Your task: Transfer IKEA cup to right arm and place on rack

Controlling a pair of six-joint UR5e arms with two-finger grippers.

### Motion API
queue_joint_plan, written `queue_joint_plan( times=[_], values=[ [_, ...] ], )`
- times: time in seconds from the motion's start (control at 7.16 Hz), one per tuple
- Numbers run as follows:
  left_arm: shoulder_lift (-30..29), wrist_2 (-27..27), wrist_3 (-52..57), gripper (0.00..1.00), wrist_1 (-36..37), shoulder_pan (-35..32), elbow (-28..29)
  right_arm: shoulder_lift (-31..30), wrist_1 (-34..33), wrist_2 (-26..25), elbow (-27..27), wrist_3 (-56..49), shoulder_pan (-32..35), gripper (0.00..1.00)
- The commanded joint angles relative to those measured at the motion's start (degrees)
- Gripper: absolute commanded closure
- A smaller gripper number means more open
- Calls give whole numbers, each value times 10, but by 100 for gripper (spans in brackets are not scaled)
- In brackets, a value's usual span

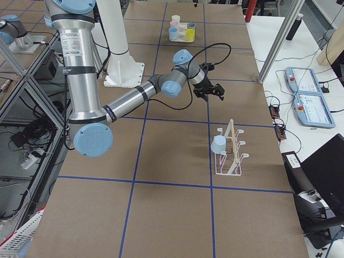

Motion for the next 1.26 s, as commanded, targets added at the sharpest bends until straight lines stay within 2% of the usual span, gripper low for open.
queue_joint_plan(
  times=[0.0,0.14,0.42,0.84,0.98,1.12],
  values=[
    [18,19,-2,0,-2,18,3,17,-13,82,7,130,-1,0],
    [15,27,-21,0,-3,66,5,28,-57,84,11,130,-4,0],
    [9,97,-113,0,-14,148,8,87,-168,83,18,130,-7,0],
    [-40,99,-129,2,-17,154,72,91,-172,79,18,130,-13,0],
    [-48,98,-129,15,-17,155,84,91,-172,79,18,130,-14,0],
    [-51,94,-131,22,-17,162,85,91,-172,78,18,130,-14,0]
  ],
)
